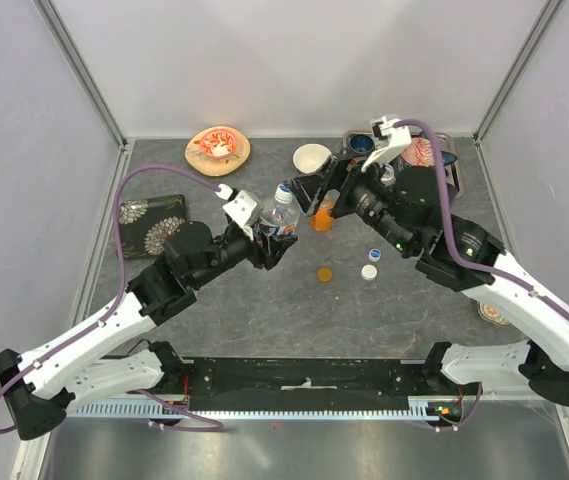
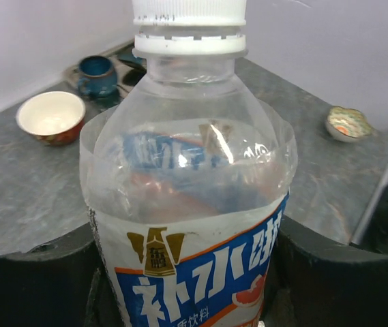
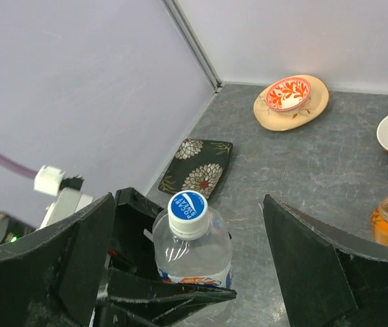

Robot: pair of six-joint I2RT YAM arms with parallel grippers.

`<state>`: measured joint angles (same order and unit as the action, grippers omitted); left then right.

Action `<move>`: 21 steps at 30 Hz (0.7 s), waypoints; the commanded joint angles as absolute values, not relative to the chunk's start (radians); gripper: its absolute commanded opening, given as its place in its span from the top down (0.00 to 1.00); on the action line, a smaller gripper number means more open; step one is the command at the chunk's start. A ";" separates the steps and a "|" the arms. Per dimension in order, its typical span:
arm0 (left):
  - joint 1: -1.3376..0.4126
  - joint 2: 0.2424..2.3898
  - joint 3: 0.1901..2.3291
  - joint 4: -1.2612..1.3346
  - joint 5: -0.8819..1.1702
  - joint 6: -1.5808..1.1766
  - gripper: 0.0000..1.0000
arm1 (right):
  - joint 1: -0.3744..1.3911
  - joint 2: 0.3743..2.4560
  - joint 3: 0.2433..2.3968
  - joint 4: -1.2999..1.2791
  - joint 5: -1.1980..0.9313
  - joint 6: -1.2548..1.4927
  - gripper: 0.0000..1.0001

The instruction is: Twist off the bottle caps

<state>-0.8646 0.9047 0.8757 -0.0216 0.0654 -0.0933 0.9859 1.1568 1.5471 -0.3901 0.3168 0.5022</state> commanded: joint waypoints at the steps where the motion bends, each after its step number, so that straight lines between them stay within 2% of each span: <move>1: -0.911 0.893 0.873 0.041 -0.213 -0.005 0.47 | 0.988 1.212 1.572 -0.350 0.356 0.566 0.06; 10: -0.942 0.879 0.862 0.043 -0.232 0.031 0.47 | 0.988 1.299 1.582 -0.313 0.330 0.575 0.12; 21: -0.942 0.865 0.850 0.041 -0.227 0.040 0.47 | 0.988 1.305 1.551 -0.285 0.311 0.563 0.34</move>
<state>-0.9382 0.8799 0.8494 -0.0143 -0.2028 -0.0055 0.9863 1.3140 1.5471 -0.3332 0.3264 0.5629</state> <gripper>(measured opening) 0.633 0.684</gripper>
